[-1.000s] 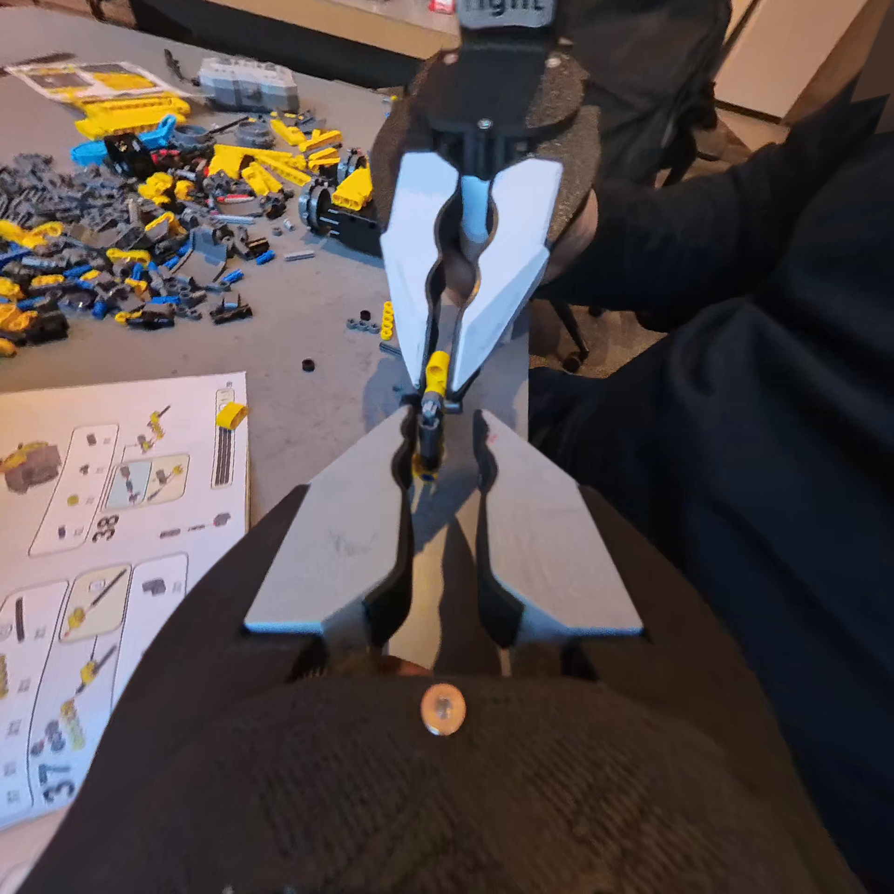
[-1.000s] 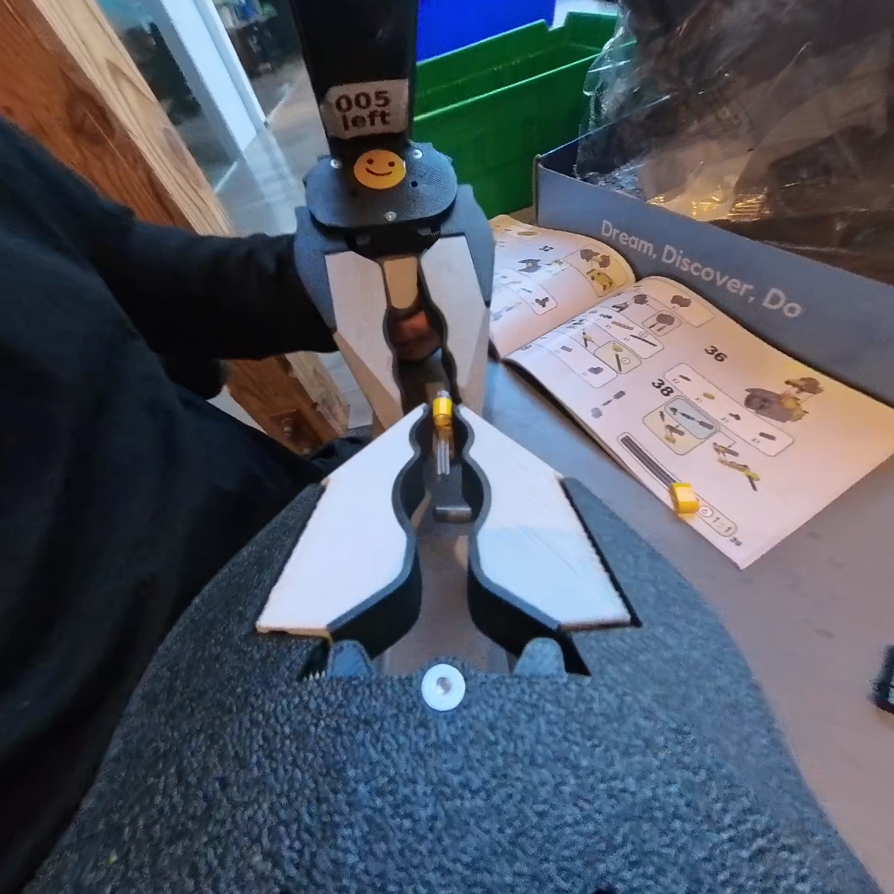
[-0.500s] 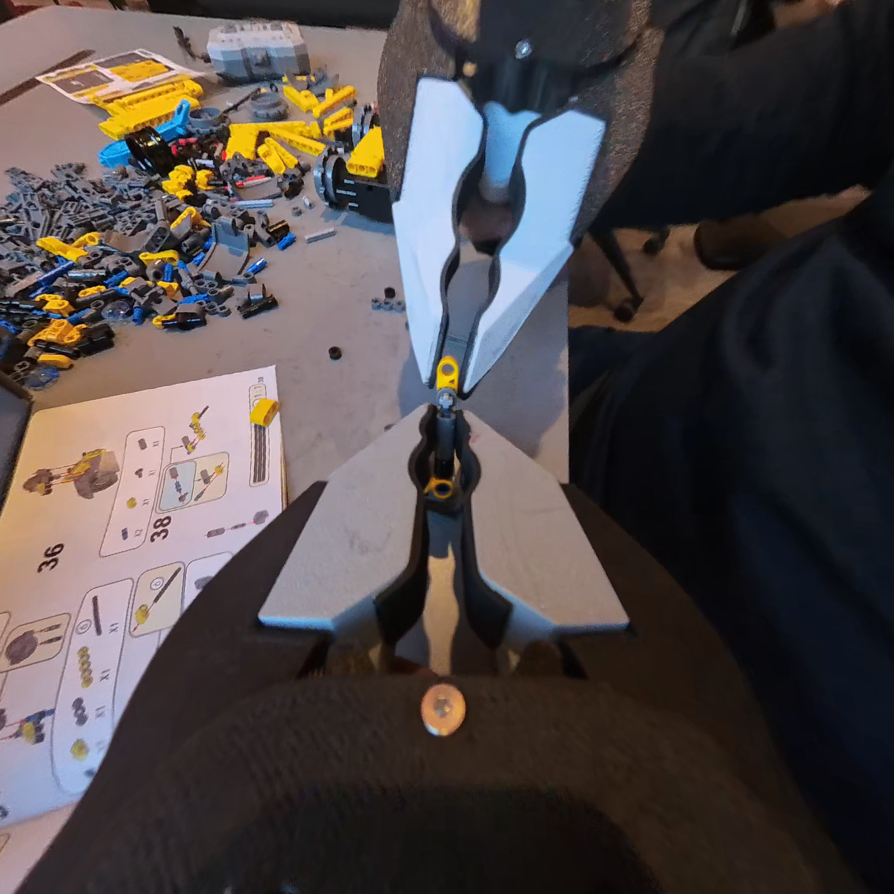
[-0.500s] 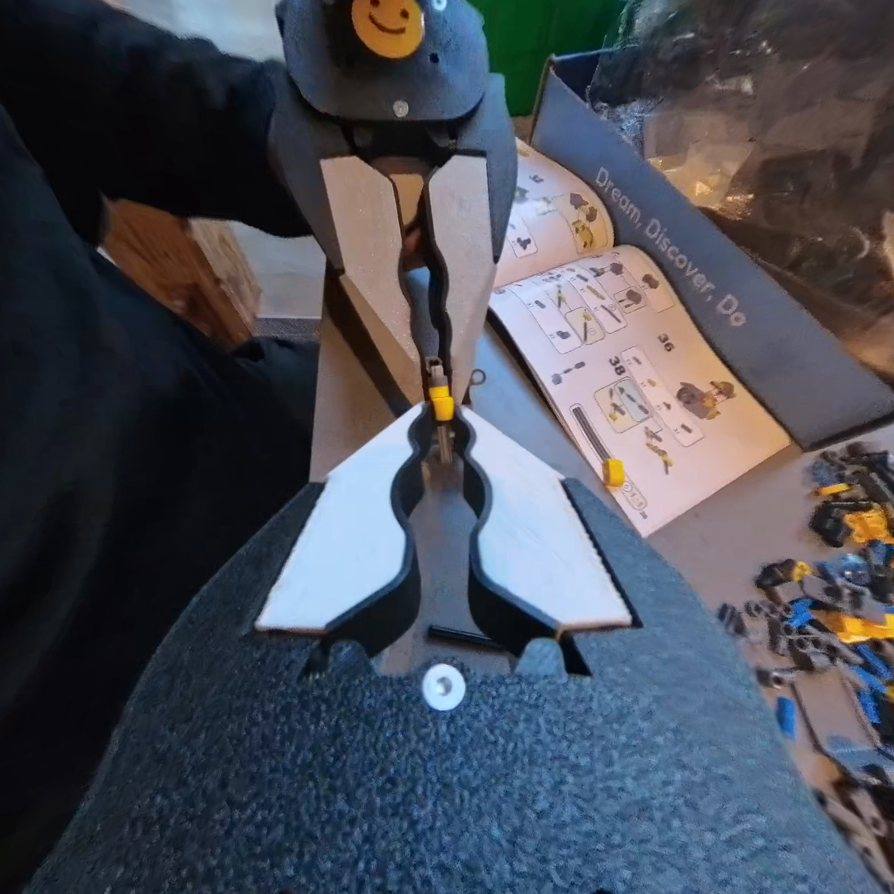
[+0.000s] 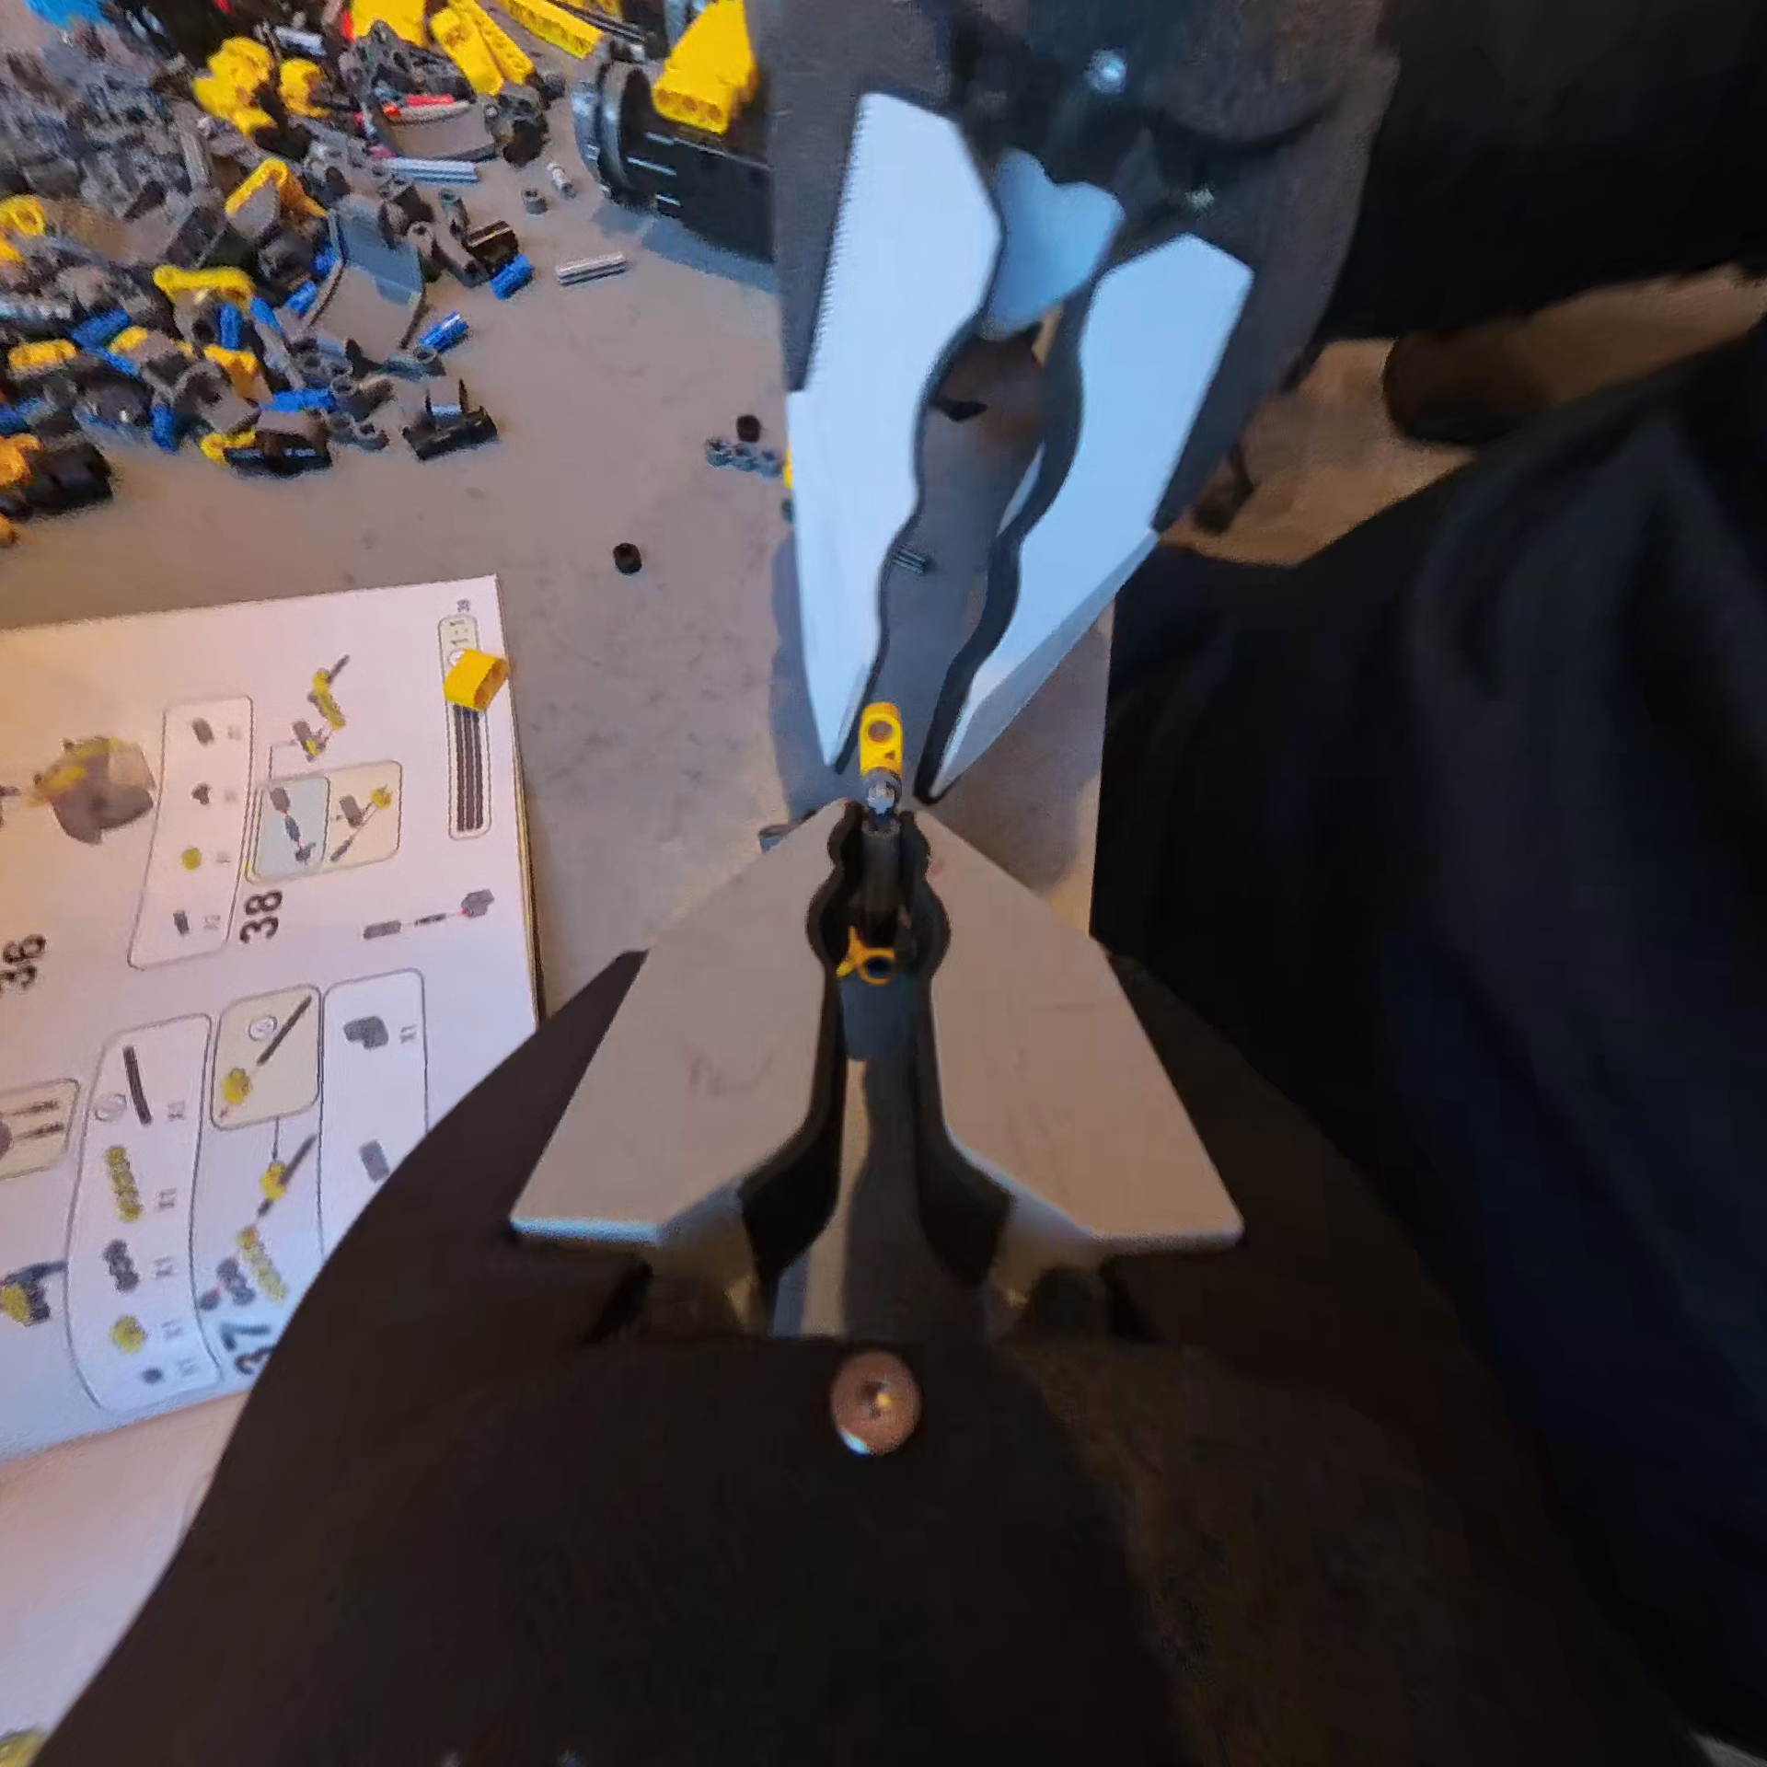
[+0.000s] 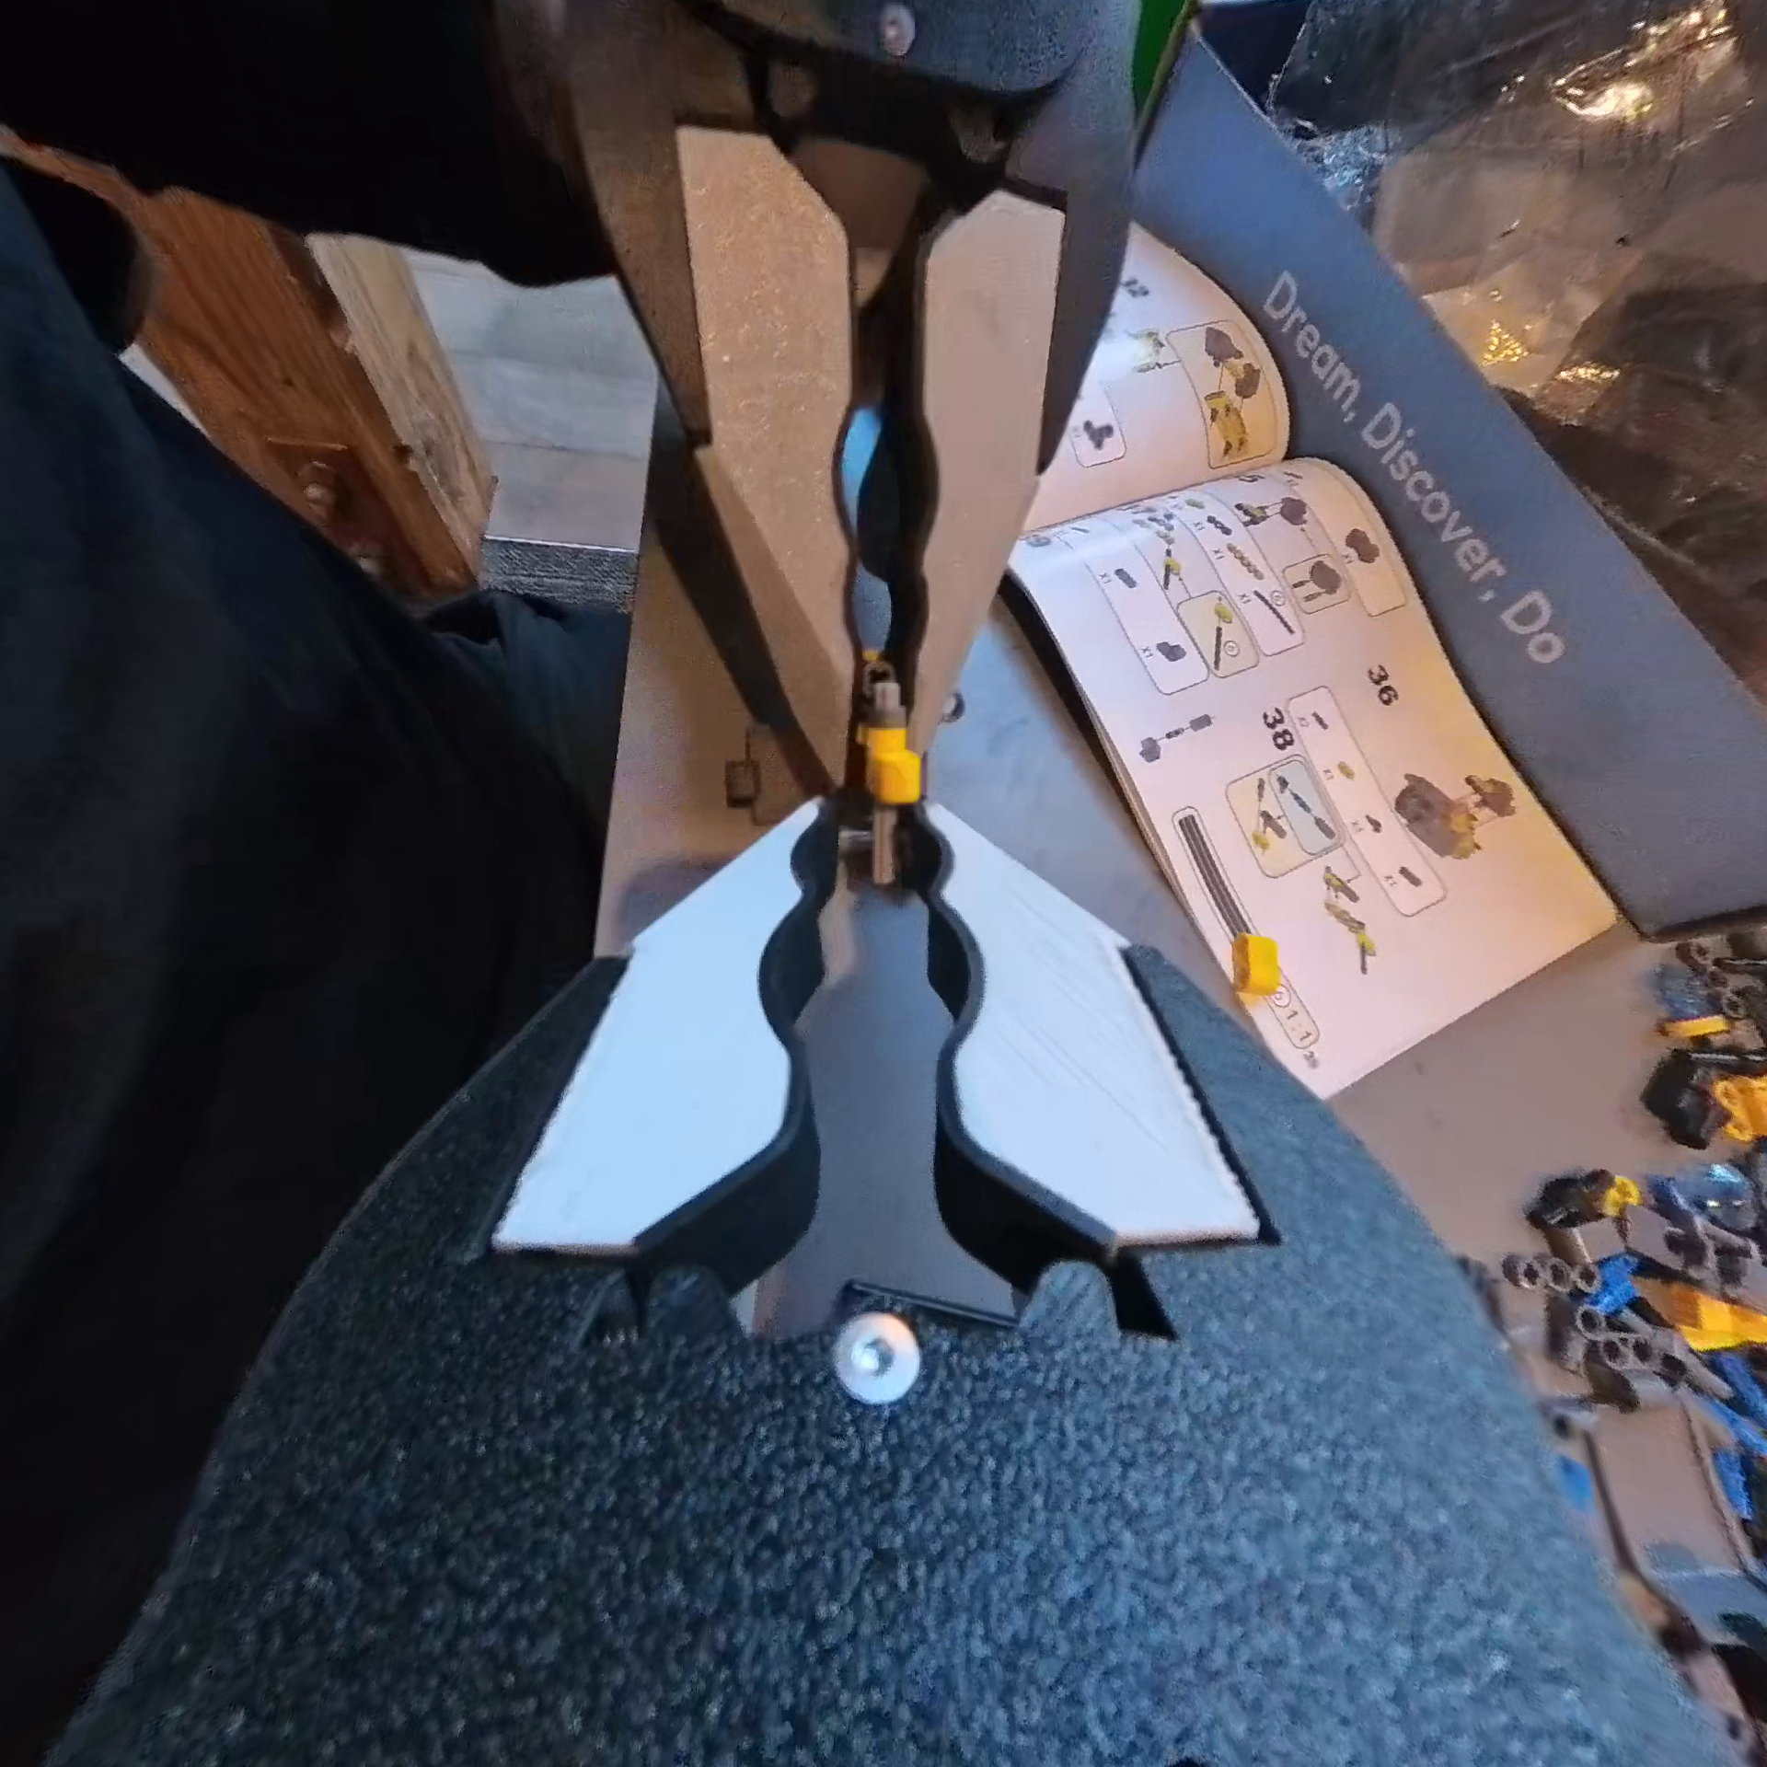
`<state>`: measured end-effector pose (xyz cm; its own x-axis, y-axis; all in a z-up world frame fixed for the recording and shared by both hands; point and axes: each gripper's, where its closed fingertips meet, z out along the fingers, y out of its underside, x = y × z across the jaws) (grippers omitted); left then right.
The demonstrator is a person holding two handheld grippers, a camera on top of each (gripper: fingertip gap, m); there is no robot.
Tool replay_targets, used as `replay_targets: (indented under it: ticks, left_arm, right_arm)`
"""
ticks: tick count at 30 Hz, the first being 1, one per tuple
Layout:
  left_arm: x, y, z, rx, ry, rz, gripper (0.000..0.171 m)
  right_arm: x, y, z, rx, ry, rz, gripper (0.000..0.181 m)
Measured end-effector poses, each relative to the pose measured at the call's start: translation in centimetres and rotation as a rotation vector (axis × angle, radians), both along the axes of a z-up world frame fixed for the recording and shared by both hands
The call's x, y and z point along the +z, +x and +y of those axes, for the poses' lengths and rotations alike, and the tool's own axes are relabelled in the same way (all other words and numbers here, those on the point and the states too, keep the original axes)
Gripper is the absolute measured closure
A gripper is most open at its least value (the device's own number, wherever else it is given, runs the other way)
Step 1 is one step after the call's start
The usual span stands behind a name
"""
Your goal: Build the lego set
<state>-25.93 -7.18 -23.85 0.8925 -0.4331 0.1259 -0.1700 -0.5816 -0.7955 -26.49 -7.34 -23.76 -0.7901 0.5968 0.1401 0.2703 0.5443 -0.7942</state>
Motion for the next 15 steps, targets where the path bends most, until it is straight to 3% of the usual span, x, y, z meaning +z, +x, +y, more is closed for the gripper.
replay_targets:
  ticks: [3, 5, 7, 10, 12, 15]
  left_arm:
    - [0.0, -0.7, -0.2, 0.016, -0.031, -0.08, 0.166]
    - [-0.1, -0.8, -0.2, 0.012, -0.034, -0.038, 0.166]
    - [-0.2, -0.9, 0.0, 0.01, -0.031, 0.055, 0.166]
    - [-0.6, -1.3, 0.1, 0.02, -0.012, 0.258, 0.166]
    - [-0.7, -1.4, -0.3, 0.039, 0.009, 0.378, 0.166]
    - [0.0, -2.0, -1.2, 0.118, 0.121, 0.53, 0.167]
  right_arm:
    - [0.1, -0.1, 0.2, 0.01, 0.059, 0.035, 0.165]
    - [0.3, -0.3, 0.3, -0.006, 0.046, 0.038, 0.153]
    - [0.8, -0.5, 0.2, -0.015, 0.012, 0.026, 0.149]
    - [1.3, -0.5, 0.1, -0.034, -0.017, 0.033, 0.165]
    - [1.1, -0.2, 1.0, -0.124, -0.02, 0.008, 0.168]
    - [0.3, 1.6, 5.1, -0.325, 0.037, 0.018, 0.162]
